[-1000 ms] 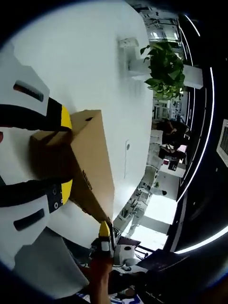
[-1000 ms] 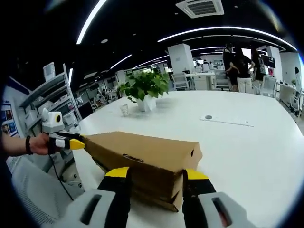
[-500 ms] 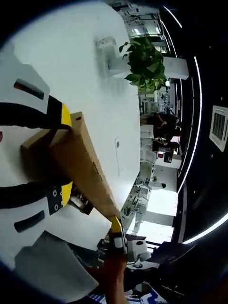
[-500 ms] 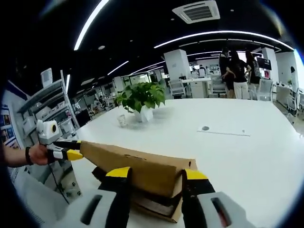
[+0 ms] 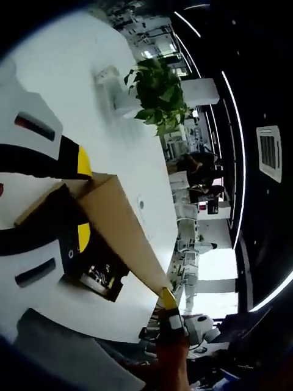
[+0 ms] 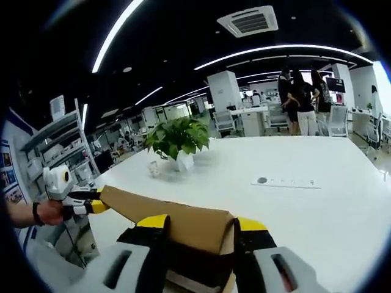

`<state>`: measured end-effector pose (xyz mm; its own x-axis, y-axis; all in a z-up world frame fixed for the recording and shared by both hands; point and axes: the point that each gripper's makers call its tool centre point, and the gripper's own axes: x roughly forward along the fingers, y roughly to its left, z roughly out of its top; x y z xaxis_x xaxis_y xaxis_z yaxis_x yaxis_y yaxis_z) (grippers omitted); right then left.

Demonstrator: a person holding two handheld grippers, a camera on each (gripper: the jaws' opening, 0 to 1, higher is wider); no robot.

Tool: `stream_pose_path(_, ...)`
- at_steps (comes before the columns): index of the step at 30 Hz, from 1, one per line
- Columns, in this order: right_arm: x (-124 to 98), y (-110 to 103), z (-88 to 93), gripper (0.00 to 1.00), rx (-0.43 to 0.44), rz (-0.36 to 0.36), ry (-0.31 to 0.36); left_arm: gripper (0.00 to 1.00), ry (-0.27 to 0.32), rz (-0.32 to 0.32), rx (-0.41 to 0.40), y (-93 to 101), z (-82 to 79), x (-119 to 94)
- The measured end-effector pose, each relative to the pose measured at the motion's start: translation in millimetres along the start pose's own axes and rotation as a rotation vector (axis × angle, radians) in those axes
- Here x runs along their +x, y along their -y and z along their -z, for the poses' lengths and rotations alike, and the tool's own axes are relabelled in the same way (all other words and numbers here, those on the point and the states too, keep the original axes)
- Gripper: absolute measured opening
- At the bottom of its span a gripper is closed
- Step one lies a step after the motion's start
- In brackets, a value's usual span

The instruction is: Operate the shoe box by opening the lid, removing the specified soft item, and placing it in the target area until the item is outside and the box remains undamaged.

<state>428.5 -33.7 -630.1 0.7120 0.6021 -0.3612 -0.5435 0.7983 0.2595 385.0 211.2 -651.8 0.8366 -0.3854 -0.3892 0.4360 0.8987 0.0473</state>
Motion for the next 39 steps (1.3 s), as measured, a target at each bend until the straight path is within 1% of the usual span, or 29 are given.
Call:
stream_pose_path(2,3,1,-5.7,0.38,-0.006,0.0,0.009,0.18,0.006,-0.026,0.007,-5.3,-3.9,2)
stream_pose_path(3,4,0,-9.4,0.38,-0.025,-0.009,0.013,0.15,0.005,-0.054,0.026,-9.8,-5.7,4)
stream_pose_path(5,6,3,-14.1,0.38,-0.028,-0.008,0.017,0.08,-0.005,-0.103,0.064,-17.6,-7.3,6)
stream_pose_path(6,7,4,-15.5,0.38,-0.028,-0.009,0.018,0.06,-0.005,-0.119,0.062,-20.6,-9.1,7)
stream_pose_path(7,8,4,-16.8,0.38,-0.033,-0.014,0.019,0.06,-0.001,-0.105,0.038,-18.8,-10.5,9)
stream_pose_path(8,9,4,-18.8,0.38,-0.043,-0.017,0.021,0.05,0.003,-0.124,0.021,-22.6,-12.6,10)
stream_pose_path(11,11,5,-21.8,0.39,-0.051,-0.022,0.025,0.04,-0.002,-0.144,0.037,-25.4,-15.6,15)
stream_pose_path(14,12,6,-22.4,0.39,-0.078,-0.037,0.03,0.03,-0.01,-0.168,0.017,-30.6,-18.0,19)
stream_pose_path(16,11,6,-22.1,0.39,-0.101,-0.044,0.03,0.03,-0.016,-0.176,0.006,-35.5,-18.1,24)
stream_pose_path(19,7,6,-21.4,0.39,-0.133,-0.053,0.036,0.02,-0.023,-0.179,0.001,-36.7,-19.7,27)
stream_pose_path(23,6,6,-22.3,0.39,-0.146,-0.054,0.056,0.02,-0.032,-0.177,-0.016,-38.4,-22.4,29)
stream_pose_path(28,5,8,-20.4,0.39,-0.126,-0.051,0.088,0.02,-0.041,-0.173,-0.035,-40.7,-24.9,34)
stream_pose_path(31,5,8,-22.2,0.38,-0.125,-0.047,0.102,0.02,-0.041,-0.174,-0.04,-40.2,-24.6,34)
stream_pose_path(33,4,11,-22.1,0.35,-0.125,-0.038,0.11,0.02,-0.04,-0.175,-0.051,-42.9,-27.0,37)
stream_pose_path(35,3,14,-20.6,0.34,-0.102,-0.031,0.119,0.02,-0.046,-0.178,-0.059,-44.7,-29.5,40)
stream_pose_path(36,2,16,-18.3,0.34,-0.103,-0.027,0.116,0.02,-0.046,-0.179,-0.061,-45.0,-30.1,40)
stream_pose_path(39,5,26,-6.3,0.31,-0.103,0.006,0.077,0.02,-0.051,-0.183,-0.064,-47.2,-32.9,44)
